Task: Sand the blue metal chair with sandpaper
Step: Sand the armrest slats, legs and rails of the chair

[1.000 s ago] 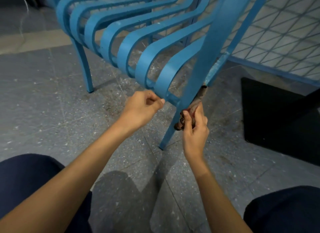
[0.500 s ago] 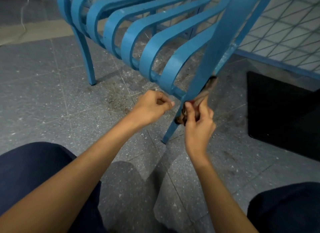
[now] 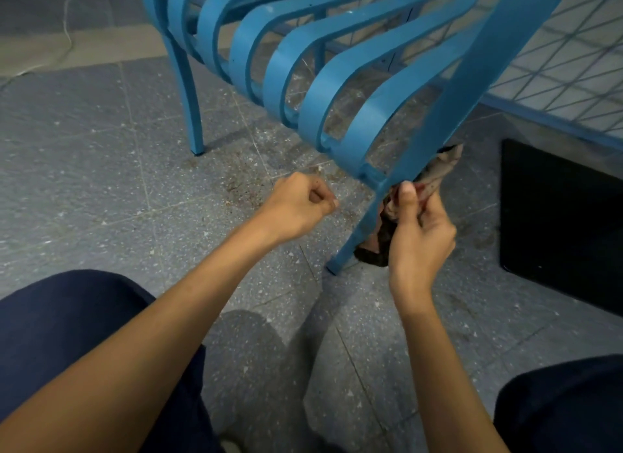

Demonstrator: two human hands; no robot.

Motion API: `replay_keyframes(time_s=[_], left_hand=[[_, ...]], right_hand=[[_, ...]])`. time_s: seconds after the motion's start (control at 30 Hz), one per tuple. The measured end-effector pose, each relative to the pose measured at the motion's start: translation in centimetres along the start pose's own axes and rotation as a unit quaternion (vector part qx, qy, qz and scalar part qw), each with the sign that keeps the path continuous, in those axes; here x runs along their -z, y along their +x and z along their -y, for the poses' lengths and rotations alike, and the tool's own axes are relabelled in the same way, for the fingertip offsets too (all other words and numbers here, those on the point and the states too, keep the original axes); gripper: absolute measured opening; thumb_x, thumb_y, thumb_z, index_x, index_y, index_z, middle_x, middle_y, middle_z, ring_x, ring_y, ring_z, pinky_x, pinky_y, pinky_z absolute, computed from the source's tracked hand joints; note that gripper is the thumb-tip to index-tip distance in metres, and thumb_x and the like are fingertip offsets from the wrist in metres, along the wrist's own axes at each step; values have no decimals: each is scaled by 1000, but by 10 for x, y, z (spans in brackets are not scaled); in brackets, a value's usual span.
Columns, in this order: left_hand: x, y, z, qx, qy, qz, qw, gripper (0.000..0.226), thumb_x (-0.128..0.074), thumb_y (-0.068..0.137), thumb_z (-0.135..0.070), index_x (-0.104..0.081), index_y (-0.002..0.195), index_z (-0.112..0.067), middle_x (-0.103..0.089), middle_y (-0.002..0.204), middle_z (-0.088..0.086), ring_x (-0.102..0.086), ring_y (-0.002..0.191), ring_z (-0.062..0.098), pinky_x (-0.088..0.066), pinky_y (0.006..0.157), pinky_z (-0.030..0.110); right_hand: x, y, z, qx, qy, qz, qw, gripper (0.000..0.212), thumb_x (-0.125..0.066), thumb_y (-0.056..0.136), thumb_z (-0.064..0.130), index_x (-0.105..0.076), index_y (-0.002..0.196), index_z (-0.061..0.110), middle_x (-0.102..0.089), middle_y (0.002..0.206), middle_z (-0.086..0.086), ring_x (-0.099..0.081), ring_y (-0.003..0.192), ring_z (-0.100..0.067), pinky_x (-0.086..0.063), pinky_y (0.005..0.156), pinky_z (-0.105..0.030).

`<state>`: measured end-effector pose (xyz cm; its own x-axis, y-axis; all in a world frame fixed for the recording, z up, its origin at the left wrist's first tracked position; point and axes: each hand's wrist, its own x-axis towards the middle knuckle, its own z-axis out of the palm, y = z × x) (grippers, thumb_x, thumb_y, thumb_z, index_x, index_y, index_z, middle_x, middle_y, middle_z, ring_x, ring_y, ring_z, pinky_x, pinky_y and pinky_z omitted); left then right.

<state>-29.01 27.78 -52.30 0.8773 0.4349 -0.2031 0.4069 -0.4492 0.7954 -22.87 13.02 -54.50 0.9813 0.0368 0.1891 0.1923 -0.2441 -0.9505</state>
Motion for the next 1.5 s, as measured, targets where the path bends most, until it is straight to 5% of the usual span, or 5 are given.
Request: replay_keyframes(time_s=[0.37,0.6,0.87,1.03,1.5], left_hand=[[-6,-11,17,33,-9,19,999,28,-63,89,-30,-62,113,-18,-65,104,-5,-59,93,7,-44,71,16],[-4,-6,-17,8,-312,16,950,55,-63,85,-45,-45,133,-25,-65,114,-7,-65,100,7,-56,85,32],[-7,4,-19,-106,-212,-42,971,19,-49,95,-39,-57,102,-23,-61,91,-20,-58,88,-12,-49,72,15],[-10,6,-17,-109,-215,-36,970,16,-49,95,-38,-57,99,-25,-61,104,-5,-57,105,10,-51,79,24],[-11,10,-11,-88,-232,-20,969,18,-52,92,-45,-56,105,-33,-53,118,0,-52,115,12,-50,88,33]], right_hand=[[-46,-26,-81,-176,49,122,976,52,-18,103,38,-6,152,23,-22,156,-4,-25,142,-18,-20,109,-25],[-27,-17,-62,-101,94,90,986,38,-35,103,26,-48,135,10,-59,123,-5,-55,109,-10,-44,97,-32],[-37,-24,-83,-39,23,124,991,66,-37,94,21,-7,151,30,-33,153,-5,-38,136,-19,-30,114,-38],[-50,-13,-127,-101,-82,182,975,39,-27,104,24,-32,141,11,-56,111,-5,-53,80,-8,-47,75,-28],[-20,-5,-54,7,75,76,994,43,-46,97,5,-47,131,31,-64,117,4,-60,109,-2,-48,92,-22]])
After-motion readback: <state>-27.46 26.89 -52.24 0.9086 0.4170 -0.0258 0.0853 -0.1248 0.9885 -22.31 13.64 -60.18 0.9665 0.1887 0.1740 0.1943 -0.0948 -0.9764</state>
